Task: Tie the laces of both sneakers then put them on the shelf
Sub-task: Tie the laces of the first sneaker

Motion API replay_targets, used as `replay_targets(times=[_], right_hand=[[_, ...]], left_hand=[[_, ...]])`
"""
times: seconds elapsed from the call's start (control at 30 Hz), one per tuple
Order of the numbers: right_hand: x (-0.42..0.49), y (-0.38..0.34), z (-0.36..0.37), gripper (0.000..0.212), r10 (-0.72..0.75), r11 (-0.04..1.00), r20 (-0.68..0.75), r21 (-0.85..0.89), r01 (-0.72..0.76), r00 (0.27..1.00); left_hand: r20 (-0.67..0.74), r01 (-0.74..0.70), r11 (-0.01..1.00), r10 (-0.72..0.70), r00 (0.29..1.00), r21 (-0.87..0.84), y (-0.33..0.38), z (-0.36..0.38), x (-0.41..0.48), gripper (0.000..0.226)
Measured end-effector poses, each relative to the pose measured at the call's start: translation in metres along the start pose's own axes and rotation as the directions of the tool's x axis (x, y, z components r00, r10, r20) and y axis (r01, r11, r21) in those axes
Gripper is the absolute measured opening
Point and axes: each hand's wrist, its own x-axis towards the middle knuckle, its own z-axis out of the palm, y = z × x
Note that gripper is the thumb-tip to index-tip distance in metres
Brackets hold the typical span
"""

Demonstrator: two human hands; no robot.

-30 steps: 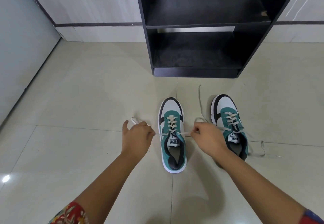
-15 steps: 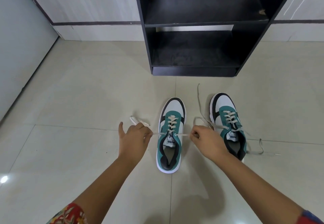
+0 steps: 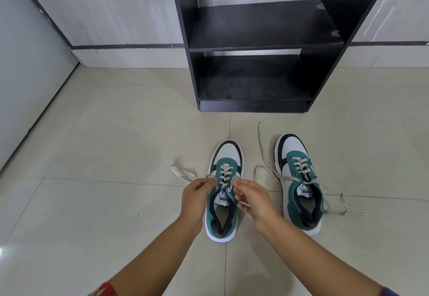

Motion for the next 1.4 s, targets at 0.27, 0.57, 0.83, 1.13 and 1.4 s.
replay_targets(times=[0.27, 0.57, 0.83, 1.13, 1.4], right_hand=[[0.004, 0.002, 0.005, 0.015, -0.052, 0.99, 0.04, 0.131, 0.046, 0.998], [0.003, 0.009, -0.003, 0.02, -0.159, 0.982, 0.078, 0.115, 0.149, 0.984], [-0.005, -0.008, 0.011, 0.017, -0.364, 0.909, 0.266, -0.108, 0.402, 0.893], [-0.026, -0.058, 0.007, 0.031, -0.519, 0.802, 0.346, -0.119, 0.586, 0.781], [-0.036, -0.063, 0.008, 0.014, -0.558, 0.816, 0.261, -0.003, 0.578, 0.788]], left_hand=[[-0.034, -0.039, 0.999, 0.04, 0.999, 0.03, -0.008, 0.002, 0.006, 0.016], [0.015, -0.135, 0.989, 0.135, 0.991, 0.057, -0.018, -0.004, 0.009, 0.013], [0.358, -0.496, 0.865, 0.438, 0.824, 0.083, 0.015, -0.003, 0.009, 0.018], [0.453, -0.831, 0.456, 0.697, 0.556, 0.318, 0.055, -0.014, 0.015, 0.029], [0.39, -0.751, 0.194, 0.757, 0.524, 0.631, 0.071, -0.043, 0.019, 0.076]])
